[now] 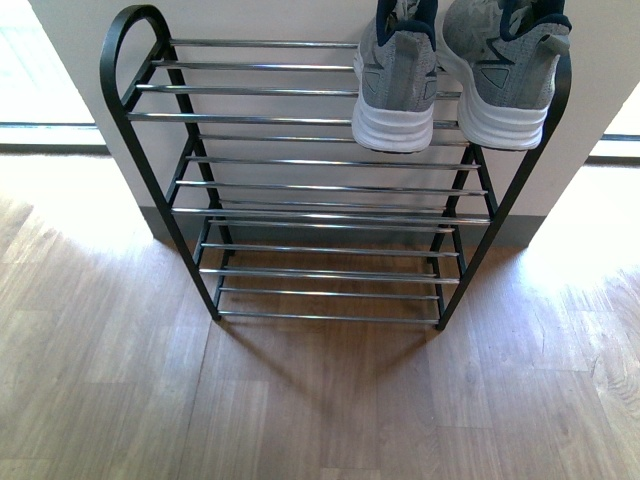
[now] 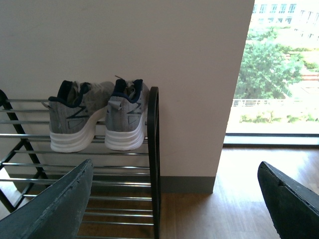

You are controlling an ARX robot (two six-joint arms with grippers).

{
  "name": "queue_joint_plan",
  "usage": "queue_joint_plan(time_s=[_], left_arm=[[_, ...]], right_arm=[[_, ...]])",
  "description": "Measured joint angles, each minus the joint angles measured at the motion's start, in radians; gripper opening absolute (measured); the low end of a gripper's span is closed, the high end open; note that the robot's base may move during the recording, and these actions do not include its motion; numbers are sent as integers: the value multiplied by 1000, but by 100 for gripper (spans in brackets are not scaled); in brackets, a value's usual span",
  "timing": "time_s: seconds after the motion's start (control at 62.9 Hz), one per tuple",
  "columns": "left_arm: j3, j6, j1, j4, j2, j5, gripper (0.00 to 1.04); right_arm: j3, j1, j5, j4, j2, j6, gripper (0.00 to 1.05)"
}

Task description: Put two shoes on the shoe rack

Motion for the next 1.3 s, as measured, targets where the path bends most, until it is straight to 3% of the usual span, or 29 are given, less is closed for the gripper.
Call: queue_joint_plan(time_s=[0.175,0.365,0.381,0.445,0.508,0.699,0.826,1.112,1.192,1.303], left_arm=[[-146,-20,-46,-163,-270,-151,95],[-197,-70,-51,-210,-352,-161,95],[-203,-55,-48,-195,-356,-144,95],[-349,119,15,122,-442,126,81],[-501,328,101,376,-552,336,62],[-627,450,230,403,-667,473,29],[-692,467,312,398,-740,548,1],[-772,476,424,362,-859,658,1],[-789,477,514,343,-892,768,1],[-811,477,544,319,-941,777,1]], right_arm=[[0,0,0,0,0,0,96],[0,0,0,0,0,0,96],[0,0,0,0,0,0,96],[0,0,1,0,0,0,96],[0,0,2,0,0,0,96],[0,0,0,0,0,0,96],[0,0,0,0,0,0,96],[0,0,0,0,0,0,96],[0,0,0,0,0,0,96],[0,0,0,0,0,0,96]])
